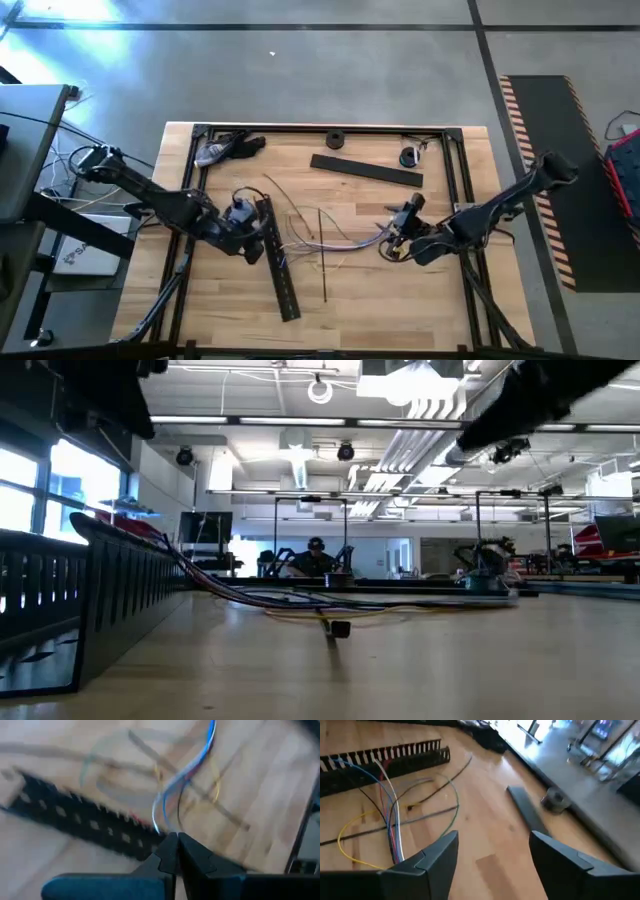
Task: Ziptie cables
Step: Move the cable duct to the middle left of the table, then adjust the cable wires
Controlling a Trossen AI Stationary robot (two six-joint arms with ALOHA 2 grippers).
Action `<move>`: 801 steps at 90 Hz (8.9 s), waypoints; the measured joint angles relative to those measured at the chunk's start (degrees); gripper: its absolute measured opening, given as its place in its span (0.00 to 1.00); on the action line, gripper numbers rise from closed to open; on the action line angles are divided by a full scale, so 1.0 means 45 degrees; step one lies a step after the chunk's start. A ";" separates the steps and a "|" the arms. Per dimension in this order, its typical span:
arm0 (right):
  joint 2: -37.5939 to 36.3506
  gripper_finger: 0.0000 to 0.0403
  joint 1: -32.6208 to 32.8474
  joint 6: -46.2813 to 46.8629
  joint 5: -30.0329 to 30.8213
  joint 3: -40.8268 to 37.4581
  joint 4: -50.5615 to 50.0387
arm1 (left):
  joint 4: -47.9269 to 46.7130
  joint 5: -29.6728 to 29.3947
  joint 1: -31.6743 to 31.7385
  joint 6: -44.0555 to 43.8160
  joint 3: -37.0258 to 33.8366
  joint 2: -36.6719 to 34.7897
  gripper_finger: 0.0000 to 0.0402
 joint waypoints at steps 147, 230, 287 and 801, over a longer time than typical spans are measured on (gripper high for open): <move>0.0024 0.52 -0.0005 0.2823 0.0442 -0.2257 0.2421 | -0.7310 -0.1095 0.5689 0.3045 -0.0005 0.4572 0.23; 0.0027 0.52 -0.0822 0.2498 -0.0441 -0.2255 0.3101 | 0.2988 0.3800 0.0894 -0.0084 -0.1049 0.3965 0.04; 0.4020 0.52 -0.5205 -0.2611 -0.7887 -0.2250 0.9318 | -0.3344 0.1596 0.0926 0.0169 -0.0616 0.3093 0.02; 0.6370 0.08 -0.4751 -0.6215 -1.2807 -0.0301 0.7394 | 0.3549 0.2422 0.3832 0.9427 -0.0342 0.3008 0.00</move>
